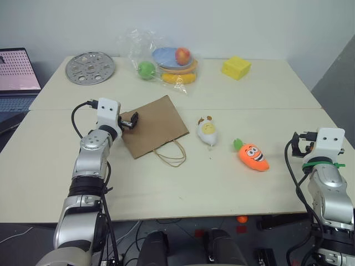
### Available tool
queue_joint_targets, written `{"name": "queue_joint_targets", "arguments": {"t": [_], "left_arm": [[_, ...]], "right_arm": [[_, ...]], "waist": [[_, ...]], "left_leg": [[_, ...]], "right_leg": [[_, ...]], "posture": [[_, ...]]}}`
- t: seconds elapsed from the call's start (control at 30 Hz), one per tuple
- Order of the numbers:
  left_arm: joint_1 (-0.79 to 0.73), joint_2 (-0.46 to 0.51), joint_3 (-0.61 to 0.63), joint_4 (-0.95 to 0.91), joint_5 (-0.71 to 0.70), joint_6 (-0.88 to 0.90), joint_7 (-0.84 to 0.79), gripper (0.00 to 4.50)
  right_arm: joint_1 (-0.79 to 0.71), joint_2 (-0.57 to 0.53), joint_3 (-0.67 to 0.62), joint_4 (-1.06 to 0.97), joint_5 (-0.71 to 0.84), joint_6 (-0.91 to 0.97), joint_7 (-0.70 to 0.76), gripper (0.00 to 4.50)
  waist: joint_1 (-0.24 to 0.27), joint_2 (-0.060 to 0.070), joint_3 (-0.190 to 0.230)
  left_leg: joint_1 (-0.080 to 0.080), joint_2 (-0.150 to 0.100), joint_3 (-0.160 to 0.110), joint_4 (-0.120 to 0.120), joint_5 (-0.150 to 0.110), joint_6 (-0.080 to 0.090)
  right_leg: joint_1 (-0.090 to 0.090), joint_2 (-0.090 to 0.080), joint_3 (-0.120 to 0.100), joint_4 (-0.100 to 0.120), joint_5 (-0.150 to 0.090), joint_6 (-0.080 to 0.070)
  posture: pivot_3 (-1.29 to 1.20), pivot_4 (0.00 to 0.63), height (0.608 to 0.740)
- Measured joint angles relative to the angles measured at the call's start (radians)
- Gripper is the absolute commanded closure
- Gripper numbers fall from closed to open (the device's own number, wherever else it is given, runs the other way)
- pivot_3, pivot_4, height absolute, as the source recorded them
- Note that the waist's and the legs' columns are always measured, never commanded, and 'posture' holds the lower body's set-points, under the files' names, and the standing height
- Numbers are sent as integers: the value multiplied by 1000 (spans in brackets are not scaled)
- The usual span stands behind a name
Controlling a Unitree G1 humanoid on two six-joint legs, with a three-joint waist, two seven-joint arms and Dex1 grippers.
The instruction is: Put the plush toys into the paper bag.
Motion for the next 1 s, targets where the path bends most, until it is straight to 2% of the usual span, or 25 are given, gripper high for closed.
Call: {"name": "queue_joint_targets", "arguments": {"t": [0.37,0.47,0.6,0.73,0.87,1.0], "left_arm": [[5,3,20,-37,-40,0,-35,37],[19,28,24,-81,-86,13,-123,37],[19,93,23,-172,-167,65,-290,37],[64,225,-83,-404,-270,144,-620,37],[103,271,-191,-511,-282,165,-783,37],[131,271,-322,-517,-194,112,-846,37]], "right_arm": [[-15,-15,11,33,0,-2,19,0],[-21,-56,23,35,6,-23,74,0],[-35,-121,30,8,88,-37,229,0],[-51,-225,60,-129,296,69,480,0],[-57,-296,103,-248,442,196,613,0],[-29,-356,188,-371,537,312,685,0]], "waist": [[0,0,0],[-1,0,0],[-2,0,0],[-2,1,0],[-1,1,0],[2,1,0]], "left_leg": [[0,0,0,0,0,0],[0,0,0,0,0,0],[0,0,0,0,0,0],[0,0,0,-1,0,0],[0,0,-1,0,0,0],[0,0,-1,1,0,0]], "right_leg": [[0,0,0,0,0,0],[0,0,0,0,0,0],[0,0,0,0,0,0],[0,0,0,0,0,0],[1,0,-1,0,-2,-2],[1,0,0,-1,-2,-4]], "posture": [[0,150,740],[0,150,740],[0,150,740],[0,150,740],[0,150,740],[0,150,740]]}}
